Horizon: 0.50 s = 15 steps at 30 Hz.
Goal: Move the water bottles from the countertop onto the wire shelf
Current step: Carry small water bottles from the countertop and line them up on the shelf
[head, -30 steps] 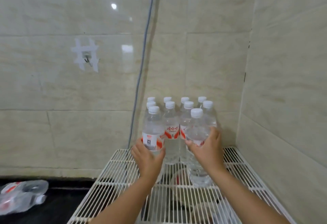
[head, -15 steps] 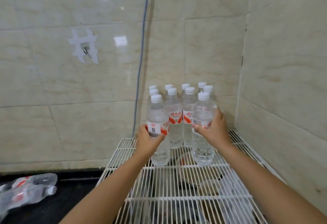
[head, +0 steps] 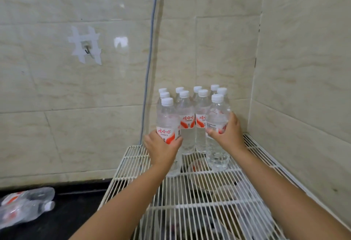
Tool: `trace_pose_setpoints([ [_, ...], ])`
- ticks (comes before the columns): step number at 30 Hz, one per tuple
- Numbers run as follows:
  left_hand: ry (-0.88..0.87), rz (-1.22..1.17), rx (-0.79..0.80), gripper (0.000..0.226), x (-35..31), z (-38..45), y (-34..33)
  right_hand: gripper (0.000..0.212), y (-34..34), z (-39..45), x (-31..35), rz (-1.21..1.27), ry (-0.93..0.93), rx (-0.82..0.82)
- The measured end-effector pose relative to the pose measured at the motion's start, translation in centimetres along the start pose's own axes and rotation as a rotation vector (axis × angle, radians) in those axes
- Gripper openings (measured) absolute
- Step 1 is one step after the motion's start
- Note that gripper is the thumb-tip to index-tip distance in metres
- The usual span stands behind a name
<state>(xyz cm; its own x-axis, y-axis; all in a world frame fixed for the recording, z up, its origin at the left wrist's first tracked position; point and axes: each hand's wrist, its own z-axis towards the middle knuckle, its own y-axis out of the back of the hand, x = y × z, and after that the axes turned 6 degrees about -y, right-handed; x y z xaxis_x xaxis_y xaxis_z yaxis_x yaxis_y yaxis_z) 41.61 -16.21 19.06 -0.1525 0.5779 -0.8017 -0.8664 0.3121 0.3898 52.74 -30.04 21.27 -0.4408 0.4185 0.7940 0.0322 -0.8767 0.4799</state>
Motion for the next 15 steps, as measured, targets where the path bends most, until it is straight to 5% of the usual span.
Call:
trace_pose_setpoints([
  [5,-0.062,0.026,0.064,0.079,0.3,-0.8,0.1,0.102,-0.6,-0.7,-0.5,-0.054,-0.135,0.122],
  [10,-0.081,-0.025,0.038,0.072,0.9,-0.3,0.6,0.077,-1.1,-1.9,1.2,-0.049,-0.148,0.002],
  [15,0.003,-0.035,0.005,0.072,0.6,1.1,0.4,0.078,-3.9,-2.4,3.1,0.012,-0.14,0.015],
])
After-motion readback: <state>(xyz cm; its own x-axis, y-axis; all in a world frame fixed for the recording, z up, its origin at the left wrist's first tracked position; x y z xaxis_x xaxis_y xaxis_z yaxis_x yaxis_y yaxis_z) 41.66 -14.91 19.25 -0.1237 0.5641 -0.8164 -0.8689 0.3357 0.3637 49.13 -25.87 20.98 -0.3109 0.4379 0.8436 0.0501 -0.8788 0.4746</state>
